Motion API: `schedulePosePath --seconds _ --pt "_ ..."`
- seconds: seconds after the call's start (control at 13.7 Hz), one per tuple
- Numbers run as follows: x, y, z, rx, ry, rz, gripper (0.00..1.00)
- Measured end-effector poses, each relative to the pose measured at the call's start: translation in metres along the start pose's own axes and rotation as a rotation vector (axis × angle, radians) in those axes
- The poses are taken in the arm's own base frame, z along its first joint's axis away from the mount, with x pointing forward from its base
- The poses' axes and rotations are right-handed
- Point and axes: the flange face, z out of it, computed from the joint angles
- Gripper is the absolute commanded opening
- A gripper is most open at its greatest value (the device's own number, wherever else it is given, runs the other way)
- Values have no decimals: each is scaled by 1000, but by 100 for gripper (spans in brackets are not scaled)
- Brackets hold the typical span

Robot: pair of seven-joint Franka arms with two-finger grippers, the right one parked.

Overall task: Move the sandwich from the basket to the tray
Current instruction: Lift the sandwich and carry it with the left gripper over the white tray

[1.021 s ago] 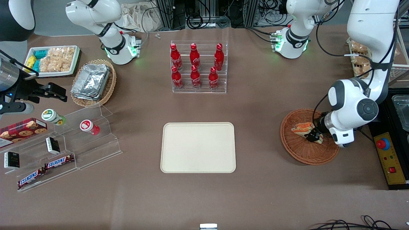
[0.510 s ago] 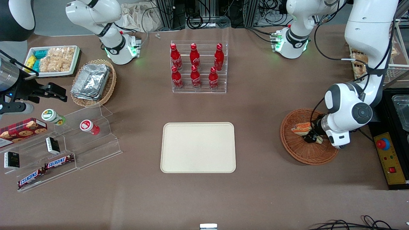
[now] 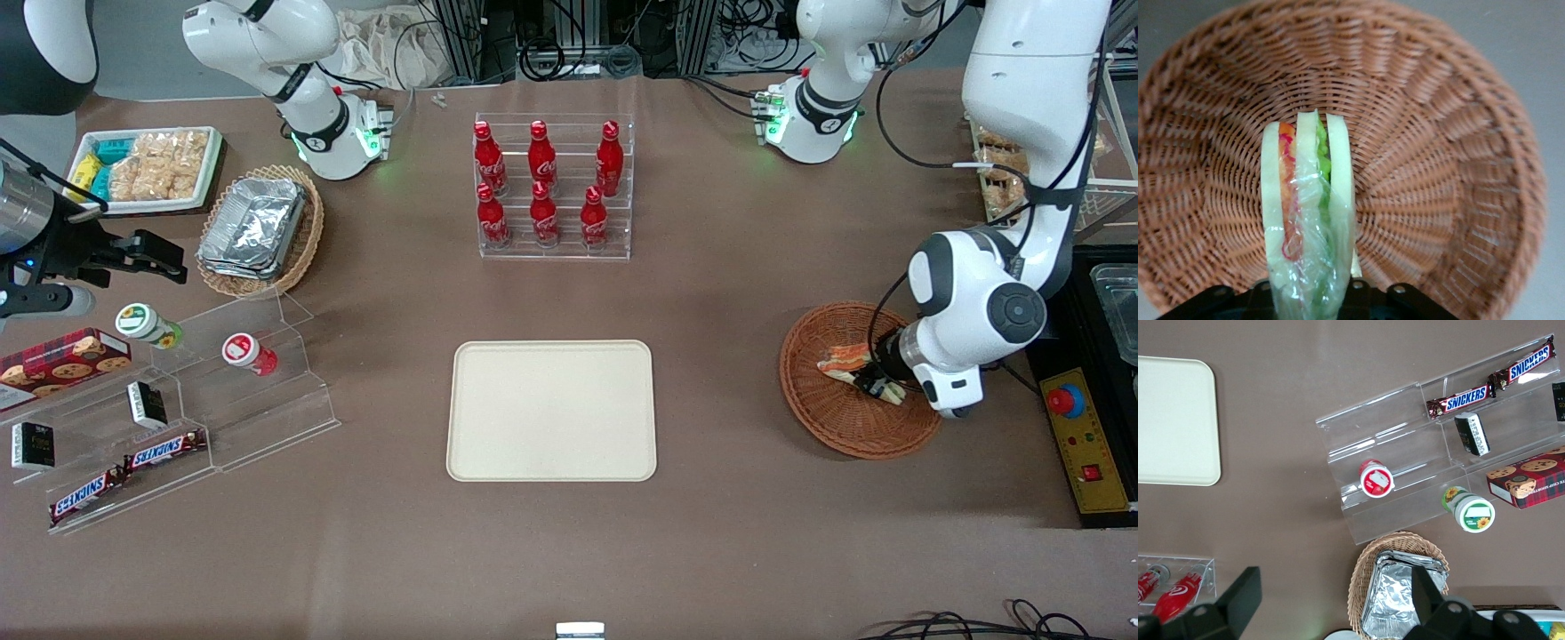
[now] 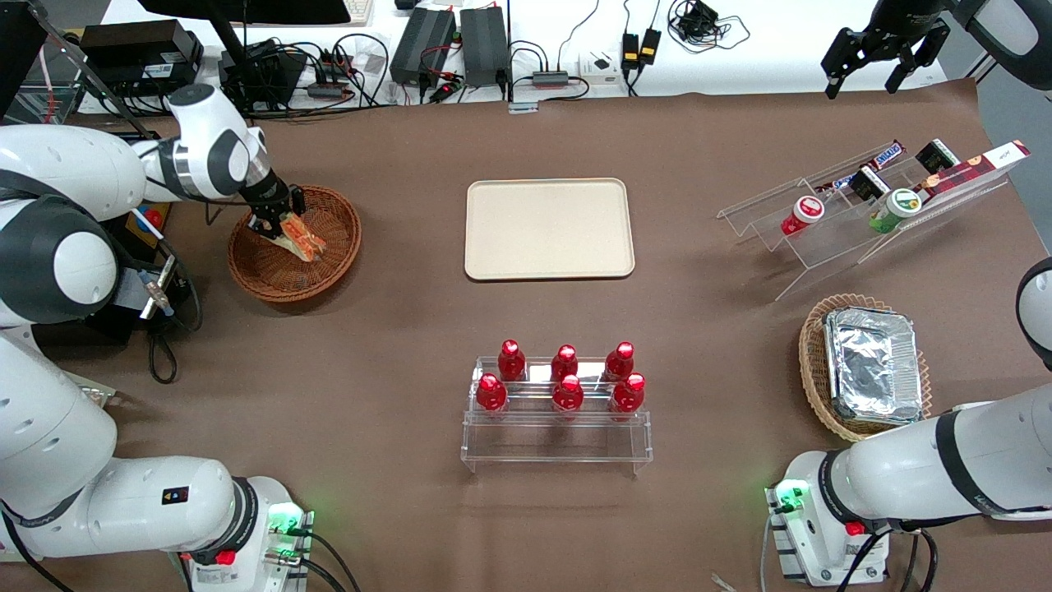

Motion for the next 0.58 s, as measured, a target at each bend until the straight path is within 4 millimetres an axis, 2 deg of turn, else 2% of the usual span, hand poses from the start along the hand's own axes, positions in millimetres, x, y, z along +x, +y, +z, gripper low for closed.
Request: schedulePosePath --seconds 0.07,0.22,0.36,0.44,0.58 --pt "0 5 -25 10 -7 7 18" --pt "-5 21 -89 23 -19 32 17" --pt "-29 44 -145 23 -30 93 16" --pt "-52 60 -160 15 -33 140 13" --pt "-110 89 -165 6 -39 254 10"
